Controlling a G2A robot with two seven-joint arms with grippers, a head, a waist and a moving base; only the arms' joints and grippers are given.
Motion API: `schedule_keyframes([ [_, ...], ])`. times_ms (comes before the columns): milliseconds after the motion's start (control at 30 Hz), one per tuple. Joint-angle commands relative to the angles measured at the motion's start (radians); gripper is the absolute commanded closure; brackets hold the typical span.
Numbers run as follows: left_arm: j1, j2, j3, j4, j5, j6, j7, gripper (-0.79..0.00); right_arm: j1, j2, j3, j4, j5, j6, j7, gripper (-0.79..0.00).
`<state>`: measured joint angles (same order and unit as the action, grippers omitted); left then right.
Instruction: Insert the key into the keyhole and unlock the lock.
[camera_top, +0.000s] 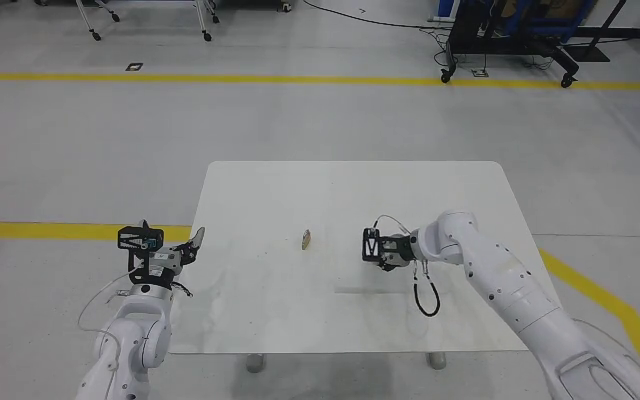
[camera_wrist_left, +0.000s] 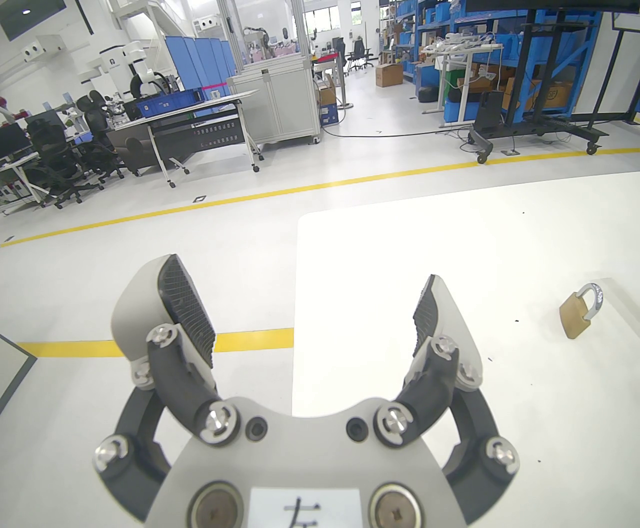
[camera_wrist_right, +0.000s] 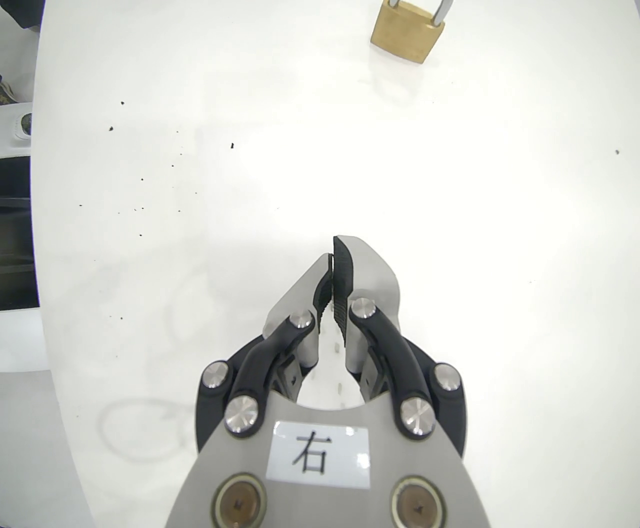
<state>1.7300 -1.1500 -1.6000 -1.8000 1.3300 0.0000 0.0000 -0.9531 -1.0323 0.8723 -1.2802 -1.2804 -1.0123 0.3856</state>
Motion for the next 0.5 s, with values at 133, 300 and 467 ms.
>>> schedule_keyframes([
  [133,0.000,0.000,0.000,0.000,0.000,0.000,0.000,-0.785,-0.058,0.029,0.060,-0.089,-0.041,0.012,-0.044,0.000],
  [300,0.000,0.000,0.000,0.000,0.000,0.000,0.000,-0.785,-0.084,0.037,0.080,-0.101,-0.041,0.029,-0.048,0.000],
  [467,0.000,0.000,0.000,0.000,0.000,0.000,0.000,-0.785,-0.084,0.037,0.080,-0.101,-0.041,0.029,-0.048,0.000],
])
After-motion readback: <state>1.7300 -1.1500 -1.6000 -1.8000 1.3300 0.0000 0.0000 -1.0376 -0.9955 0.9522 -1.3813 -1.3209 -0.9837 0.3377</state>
